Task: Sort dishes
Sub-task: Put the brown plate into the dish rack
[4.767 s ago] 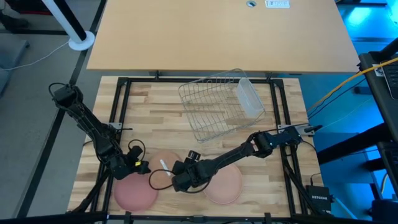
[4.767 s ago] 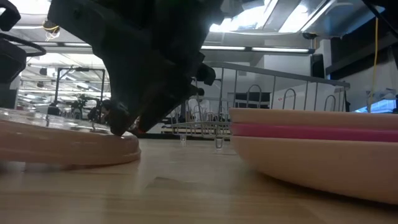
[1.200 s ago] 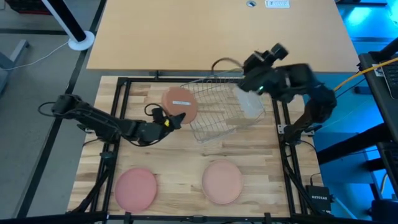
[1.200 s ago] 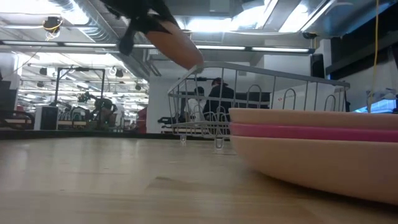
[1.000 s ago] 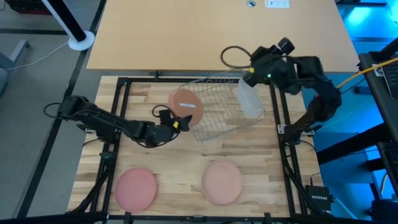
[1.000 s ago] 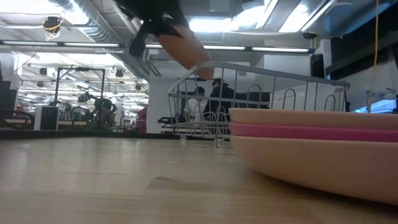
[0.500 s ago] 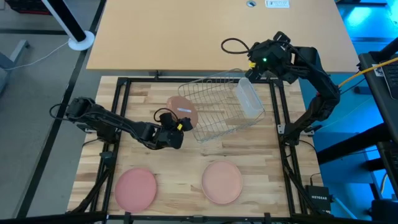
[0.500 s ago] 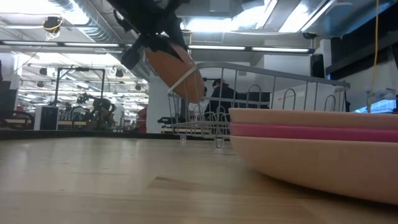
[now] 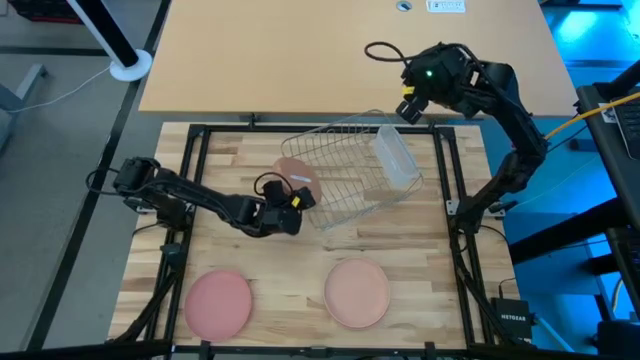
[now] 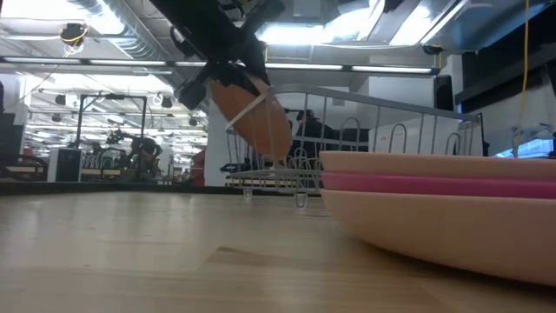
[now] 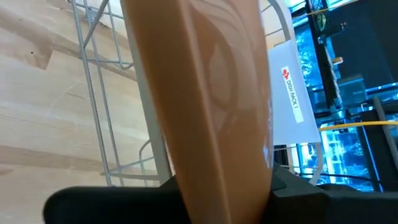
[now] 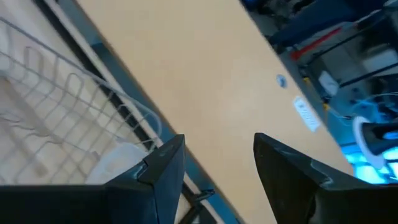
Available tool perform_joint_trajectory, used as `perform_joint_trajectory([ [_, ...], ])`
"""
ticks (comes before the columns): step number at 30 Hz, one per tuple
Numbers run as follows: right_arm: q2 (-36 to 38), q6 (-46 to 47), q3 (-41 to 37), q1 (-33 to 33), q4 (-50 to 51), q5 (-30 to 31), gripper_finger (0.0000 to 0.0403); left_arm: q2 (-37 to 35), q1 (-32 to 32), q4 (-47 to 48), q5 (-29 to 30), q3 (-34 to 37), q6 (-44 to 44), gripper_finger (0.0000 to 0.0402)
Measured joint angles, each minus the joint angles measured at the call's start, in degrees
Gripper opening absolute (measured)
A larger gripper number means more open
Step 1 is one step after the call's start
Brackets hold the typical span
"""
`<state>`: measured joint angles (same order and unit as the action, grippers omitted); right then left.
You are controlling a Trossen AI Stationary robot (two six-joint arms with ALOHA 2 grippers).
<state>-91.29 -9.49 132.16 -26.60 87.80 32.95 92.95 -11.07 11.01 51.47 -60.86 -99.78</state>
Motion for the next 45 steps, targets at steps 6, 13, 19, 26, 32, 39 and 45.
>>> perform_joint_trajectory([
  [6, 0.0, 0.0, 0.0, -0.5, -0.7, -2.9, 0.0197, 0.0, 0.8, 8.5, -3.8, -3.7, -2.2, 0.0035],
  [13, -0.1, -1.4, -2.4, -0.5, -2.1, -15.2, 0.0197, 0.0, 0.7, 20.9, -7.2, -9.5, -4.8, 0.0035],
  [19, -0.2, -1.5, -7.6, -0.5, -5.7, -15.4, 0.0197, -0.1, 1.4, 26.3, -11.2, -11.6, -7.8, 0.0035],
  [26, -0.2, -1.7, -12.7, -0.5, -8.3, -15.1, 0.0197, -0.1, 3.5, 27.4, -16.8, -11.6, -7.8, 0.0035],
  [32, -0.2, -3.2, -14.7, -0.5, -9.4, -14.6, 0.0197, -0.1, 5.3, 26.9, -24.7, -11.6, -5.5, 0.0045],
  [39, -0.2, -3.4, -14.9, -0.5, -9.8, -14.5, 0.0197, -0.1, 5.5, 25.9, -29.9, -11.5, -4.3, 0.0117],
  [45, -0.1, -4.4, -14.9, -0.5, -9.4, -14.5, 0.0197, -0.2, 5.4, 26.2, -30.7, -11.5, -0.3, 0.0129],
])
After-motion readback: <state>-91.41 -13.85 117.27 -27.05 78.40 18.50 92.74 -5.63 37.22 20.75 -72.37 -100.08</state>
